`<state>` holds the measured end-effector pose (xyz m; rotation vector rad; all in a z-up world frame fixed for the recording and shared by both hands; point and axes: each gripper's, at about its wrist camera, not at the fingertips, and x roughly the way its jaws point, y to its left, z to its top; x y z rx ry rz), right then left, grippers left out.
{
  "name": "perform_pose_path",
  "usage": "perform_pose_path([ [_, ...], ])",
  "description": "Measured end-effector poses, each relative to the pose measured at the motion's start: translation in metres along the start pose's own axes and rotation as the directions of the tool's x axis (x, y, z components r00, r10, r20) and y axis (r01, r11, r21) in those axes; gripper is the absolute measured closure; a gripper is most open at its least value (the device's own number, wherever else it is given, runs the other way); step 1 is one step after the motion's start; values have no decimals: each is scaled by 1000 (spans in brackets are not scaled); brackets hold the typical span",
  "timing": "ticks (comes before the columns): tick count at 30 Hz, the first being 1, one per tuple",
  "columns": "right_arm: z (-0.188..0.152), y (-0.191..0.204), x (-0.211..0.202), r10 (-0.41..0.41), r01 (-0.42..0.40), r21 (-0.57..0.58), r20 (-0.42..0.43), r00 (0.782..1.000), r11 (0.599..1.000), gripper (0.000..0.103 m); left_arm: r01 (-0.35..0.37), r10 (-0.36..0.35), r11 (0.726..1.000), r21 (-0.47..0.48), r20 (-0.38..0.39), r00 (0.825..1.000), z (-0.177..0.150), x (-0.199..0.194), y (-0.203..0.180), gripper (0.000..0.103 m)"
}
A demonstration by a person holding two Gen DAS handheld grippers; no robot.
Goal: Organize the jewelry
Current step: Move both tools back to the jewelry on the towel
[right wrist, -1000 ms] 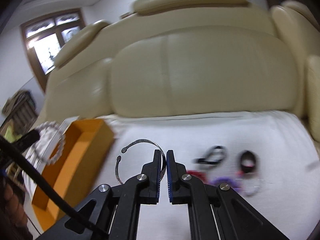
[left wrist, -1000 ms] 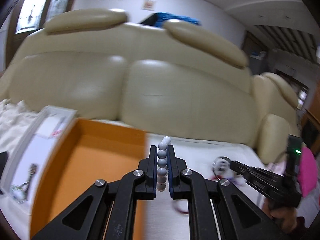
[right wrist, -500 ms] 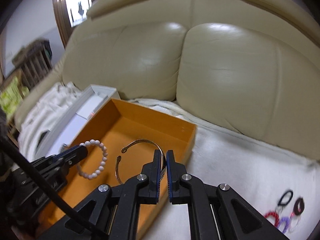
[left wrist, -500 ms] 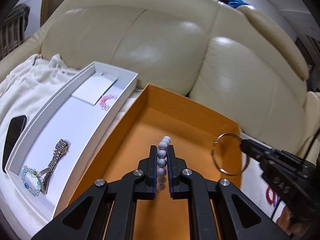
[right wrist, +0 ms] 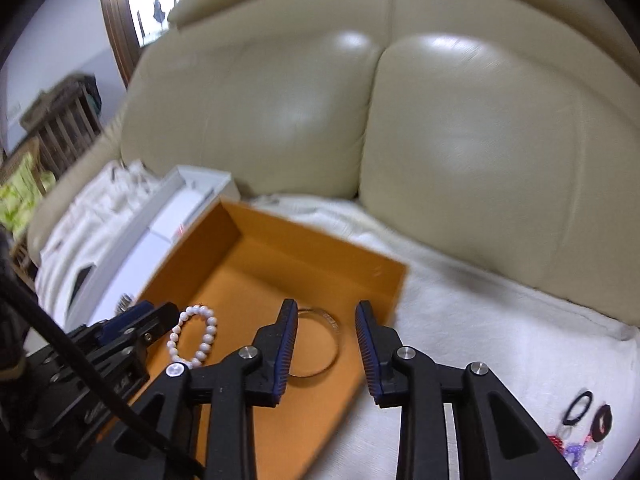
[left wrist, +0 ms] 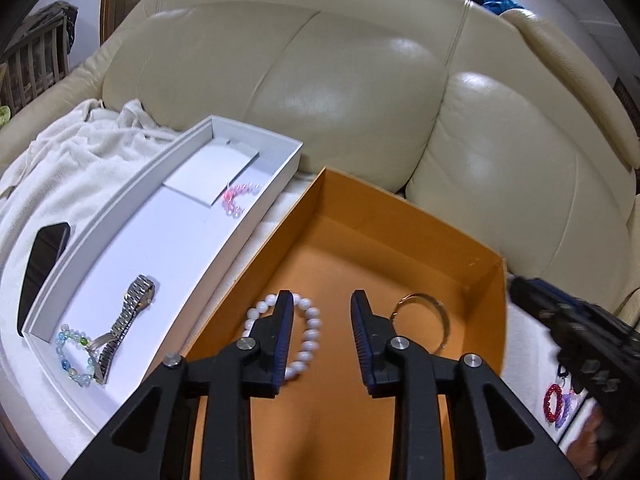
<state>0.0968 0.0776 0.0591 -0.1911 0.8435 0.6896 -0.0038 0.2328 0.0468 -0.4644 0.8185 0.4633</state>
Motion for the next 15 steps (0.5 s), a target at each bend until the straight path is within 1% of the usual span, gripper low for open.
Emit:
perform_pose_path([
  [2,-6,-15,-21,-3,3,18,47,999,1000,69,11,-12,1000,21,23,1000,0,-8,-9,73],
  [4,-17,-40,-44,-17,13,48,83,996,999,69,38,-41,998,59,48,998,-2,-18,-22,73],
  [7,-39,-83,-78,-52,38,120,115,992,992,70,74,-86,987,146,78,993,-6,-28,-45,72],
  [10,-69,-128,-105,-97,70,206,126,987,976,70,89,-112,971,223,91,990,-16,-35,-72,71],
  [12,-92,-155,-120,-128,95,253,118,985,963,70,97,-126,959,268,91,988,-22,-35,-87,71],
  [15,-126,-194,-134,-153,109,340,105,983,934,70,145,-174,936,321,64,983,-32,-34,-109,71],
])
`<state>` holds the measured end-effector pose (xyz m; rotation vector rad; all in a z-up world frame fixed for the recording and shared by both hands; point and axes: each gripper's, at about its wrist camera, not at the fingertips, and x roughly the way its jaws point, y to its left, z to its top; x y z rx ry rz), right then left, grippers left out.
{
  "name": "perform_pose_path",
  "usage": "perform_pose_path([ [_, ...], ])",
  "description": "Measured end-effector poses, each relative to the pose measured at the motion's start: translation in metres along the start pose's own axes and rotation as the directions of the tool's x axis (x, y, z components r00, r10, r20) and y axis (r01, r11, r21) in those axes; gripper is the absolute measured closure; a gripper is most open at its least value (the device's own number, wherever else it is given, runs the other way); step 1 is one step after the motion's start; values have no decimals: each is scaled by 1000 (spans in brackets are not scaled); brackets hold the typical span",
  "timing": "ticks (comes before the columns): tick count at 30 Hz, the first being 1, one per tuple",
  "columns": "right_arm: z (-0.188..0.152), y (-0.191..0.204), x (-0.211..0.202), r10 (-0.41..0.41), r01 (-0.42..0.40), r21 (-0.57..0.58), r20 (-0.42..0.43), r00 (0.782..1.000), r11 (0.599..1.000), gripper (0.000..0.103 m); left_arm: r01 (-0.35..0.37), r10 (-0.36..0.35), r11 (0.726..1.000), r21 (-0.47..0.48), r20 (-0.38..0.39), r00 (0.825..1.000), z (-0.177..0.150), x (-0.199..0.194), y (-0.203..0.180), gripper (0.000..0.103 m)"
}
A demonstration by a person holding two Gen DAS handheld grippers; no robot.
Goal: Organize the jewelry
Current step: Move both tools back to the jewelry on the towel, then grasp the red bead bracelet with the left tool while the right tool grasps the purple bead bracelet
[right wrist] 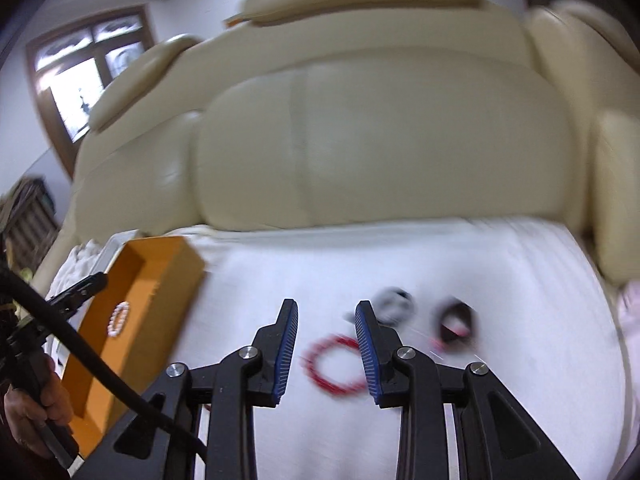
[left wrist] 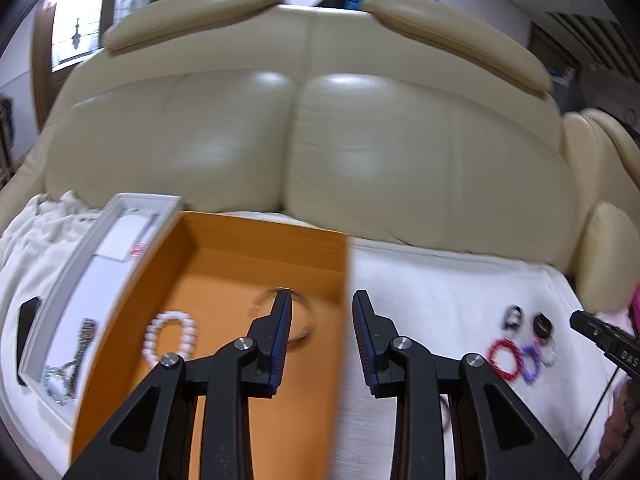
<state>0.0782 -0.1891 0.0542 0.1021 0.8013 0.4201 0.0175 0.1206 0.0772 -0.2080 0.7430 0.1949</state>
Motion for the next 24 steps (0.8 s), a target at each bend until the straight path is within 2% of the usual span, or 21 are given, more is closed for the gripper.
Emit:
perform_pose_path([
  [4,-19,-57,-1,1,3,144,-25,1000,990,70,54,-53,997,63,-10,999,-3,8,-36,71],
  [8,-27,-79,10,23,-6,167,-96,995,986,70,108,-104,989,100,-49,993,-7,24,-61,71],
  [12,-39,-82,29,73,-39,176,-193,978,984,72,146,-137,985,87,-100,985,-10,46,-76,71],
  [14,-41,-76,38,70,-32,158,-237,969,987,74,159,-148,983,87,-126,981,-11,56,-83,71],
  [20,-49,-78,64,38,22,214,-275,961,977,74,215,-189,969,124,-198,962,-29,70,-114,71],
  [24,-48,-71,76,15,40,185,-284,959,982,86,234,-191,960,156,-248,950,-41,82,-131,71],
])
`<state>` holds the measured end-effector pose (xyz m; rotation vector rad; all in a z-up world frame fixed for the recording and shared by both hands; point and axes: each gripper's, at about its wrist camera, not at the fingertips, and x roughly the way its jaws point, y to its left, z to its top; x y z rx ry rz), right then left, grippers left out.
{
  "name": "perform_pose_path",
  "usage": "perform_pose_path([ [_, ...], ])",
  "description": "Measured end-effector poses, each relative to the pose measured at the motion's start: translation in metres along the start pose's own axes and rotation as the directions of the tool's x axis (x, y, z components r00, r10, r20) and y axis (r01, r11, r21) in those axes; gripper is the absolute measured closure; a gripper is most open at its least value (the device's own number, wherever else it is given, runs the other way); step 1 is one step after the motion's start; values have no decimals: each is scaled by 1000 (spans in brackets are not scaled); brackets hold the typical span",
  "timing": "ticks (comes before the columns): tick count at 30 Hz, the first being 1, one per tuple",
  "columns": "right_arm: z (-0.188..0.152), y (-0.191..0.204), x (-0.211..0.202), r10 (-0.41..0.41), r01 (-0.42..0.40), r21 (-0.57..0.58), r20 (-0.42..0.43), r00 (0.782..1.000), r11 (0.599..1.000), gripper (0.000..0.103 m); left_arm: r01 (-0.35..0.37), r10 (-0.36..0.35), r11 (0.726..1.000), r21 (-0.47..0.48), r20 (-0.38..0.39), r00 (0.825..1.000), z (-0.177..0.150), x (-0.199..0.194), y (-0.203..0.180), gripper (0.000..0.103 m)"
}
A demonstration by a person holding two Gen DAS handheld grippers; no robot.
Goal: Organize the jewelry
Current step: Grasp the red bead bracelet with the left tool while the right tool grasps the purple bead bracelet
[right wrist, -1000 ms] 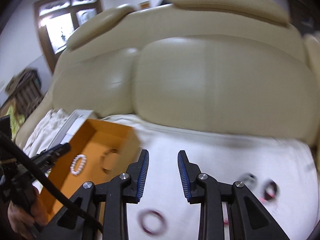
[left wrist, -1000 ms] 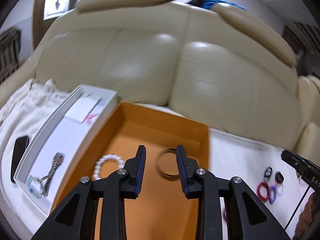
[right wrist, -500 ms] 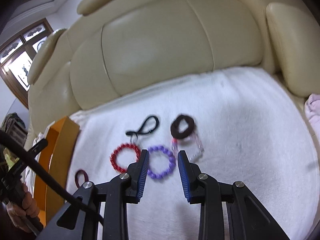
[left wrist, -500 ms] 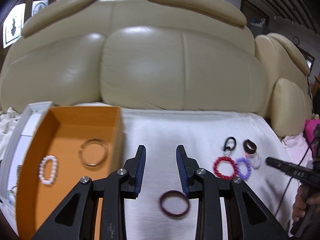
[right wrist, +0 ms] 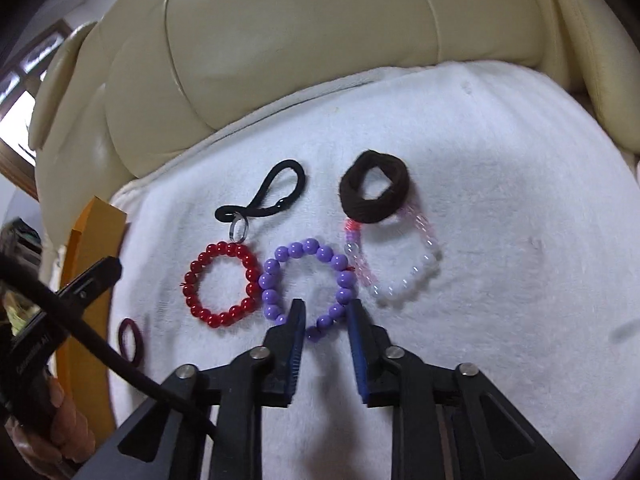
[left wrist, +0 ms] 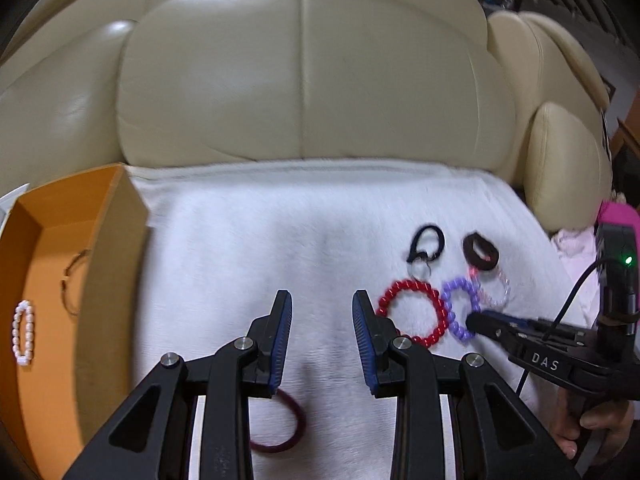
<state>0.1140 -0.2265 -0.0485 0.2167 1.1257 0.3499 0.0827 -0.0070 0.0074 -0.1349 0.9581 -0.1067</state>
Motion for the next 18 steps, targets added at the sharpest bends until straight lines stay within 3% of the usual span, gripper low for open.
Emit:
perform_pose_path([
  [4,0,5,2,-24,25,-38,29,999,999,90,35,-35,999,3,-43,998,-2,17,-8,71],
  [5,0,6,-1,-32,34,-46,43,999,998,103,46,-46,999,0,-52,998,-2,20,-10,71],
  [9,3,-3,-14,-19,23,-40,90,996,999,102,66,-65,998,4,-72,995,-4,30,-21,71],
  [15,6,-19,-15,69,-70,34,7,998,997,97,68,-65,997,37,-71,995,-4,36,-38,71],
  [18,6,-20,-16,93,-93,44,4,996,995,87,63,-58,995,83,-64,996,-2,39,-51,73],
])
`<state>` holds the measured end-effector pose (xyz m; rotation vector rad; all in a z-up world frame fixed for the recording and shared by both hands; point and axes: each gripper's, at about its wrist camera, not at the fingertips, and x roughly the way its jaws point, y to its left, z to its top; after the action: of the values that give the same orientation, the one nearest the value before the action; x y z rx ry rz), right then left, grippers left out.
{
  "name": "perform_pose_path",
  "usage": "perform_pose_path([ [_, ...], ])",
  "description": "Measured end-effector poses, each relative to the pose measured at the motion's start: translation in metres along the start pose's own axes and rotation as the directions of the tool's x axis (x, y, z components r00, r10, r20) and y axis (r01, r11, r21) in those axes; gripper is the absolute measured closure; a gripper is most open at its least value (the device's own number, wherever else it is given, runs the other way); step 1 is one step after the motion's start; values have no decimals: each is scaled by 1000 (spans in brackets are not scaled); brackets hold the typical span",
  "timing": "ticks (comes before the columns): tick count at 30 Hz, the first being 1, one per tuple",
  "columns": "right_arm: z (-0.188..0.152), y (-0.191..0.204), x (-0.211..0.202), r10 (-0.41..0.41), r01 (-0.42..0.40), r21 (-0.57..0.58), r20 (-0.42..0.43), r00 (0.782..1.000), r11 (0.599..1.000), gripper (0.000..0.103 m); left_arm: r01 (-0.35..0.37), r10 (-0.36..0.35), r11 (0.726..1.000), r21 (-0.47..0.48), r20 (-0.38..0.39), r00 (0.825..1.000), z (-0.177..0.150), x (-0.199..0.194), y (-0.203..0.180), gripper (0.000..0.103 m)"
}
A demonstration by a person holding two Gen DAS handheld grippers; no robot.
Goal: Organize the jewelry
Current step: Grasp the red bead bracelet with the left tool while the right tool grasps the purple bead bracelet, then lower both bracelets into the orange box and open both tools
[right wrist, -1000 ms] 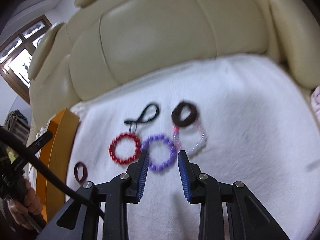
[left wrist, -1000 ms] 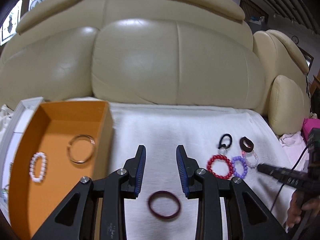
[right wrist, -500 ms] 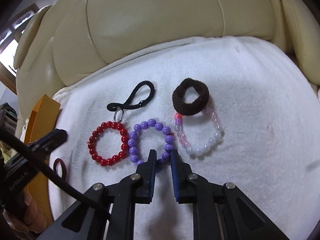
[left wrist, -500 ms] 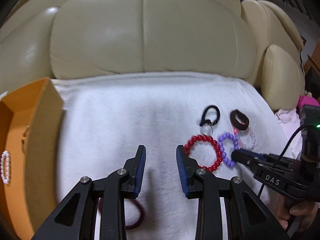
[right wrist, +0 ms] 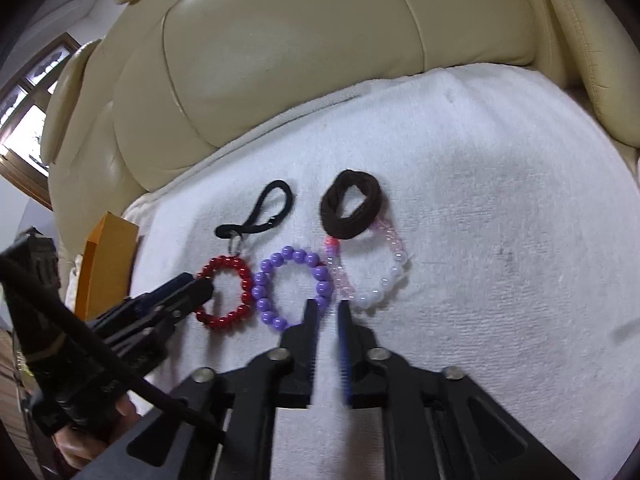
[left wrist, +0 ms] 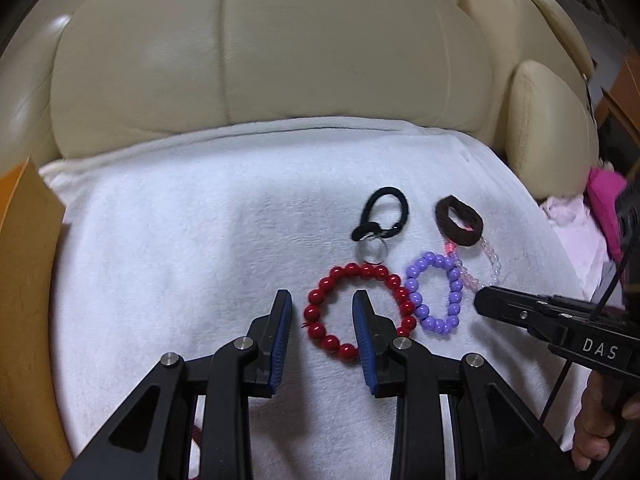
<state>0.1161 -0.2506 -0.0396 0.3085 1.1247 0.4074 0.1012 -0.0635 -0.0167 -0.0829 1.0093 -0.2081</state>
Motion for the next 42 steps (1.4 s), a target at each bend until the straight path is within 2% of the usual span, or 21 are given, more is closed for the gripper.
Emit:
perform_pose_path([
  [1,-1,2,2,1,-1,-4,-6,1000,1000,87,-3,3,1000,9,2,1000,1,5,-4,75],
  [3,-1,5,7,-6,6,-2,-21,1000,1000,87,0,0,999,39,3,1000,0,7,-13,90],
  [4,0,6,11,-15,15,6,-27,1000,1000,87,0,0,999,50,1,1000,-1,7,-16,93],
  [9,2,18,28,-57,57,-12,-19,998,998,86,14,-14,998,58,5,1000,-1,6,-21,94],
  [11,1,28,31,-92,92,-53,7,996,994,92,21,-21,998,53,6,1000,-5,-3,-14,94],
  [13,-1,36,30,-116,118,-87,33,993,989,92,25,-26,999,48,10,1000,-12,-12,-4,94],
  [18,-1,48,16,-98,109,-113,96,991,988,92,33,-35,999,28,73,997,-10,-40,4,94],
  [22,-2,62,-7,-39,61,-139,154,987,988,92,43,-45,999,15,145,988,-10,-79,13,94],
  [25,-6,78,-22,11,24,-173,196,981,985,92,48,-45,999,-8,217,975,-11,-116,23,94],
  [30,-16,116,-40,125,-71,-227,236,964,971,93,34,-8,997,-70,341,940,-19,-187,60,94],
  [33,-24,143,-47,205,-140,-264,238,949,954,93,-9,54,994,-113,402,914,-29,-222,88,94],
  [36,-31,176,-52,298,-225,-304,222,928,926,93,-54,125,983,-178,416,901,-40,-240,121,94],
  [39,-39,218,-50,362,-283,-353,182,914,892,93,-105,196,963,-247,380,904,-55,-244,157,94],
  [42,-42,260,-36,416,-346,-376,123,901,860,93,-129,229,944,-303,324,918,-68,-241,189,94],
])
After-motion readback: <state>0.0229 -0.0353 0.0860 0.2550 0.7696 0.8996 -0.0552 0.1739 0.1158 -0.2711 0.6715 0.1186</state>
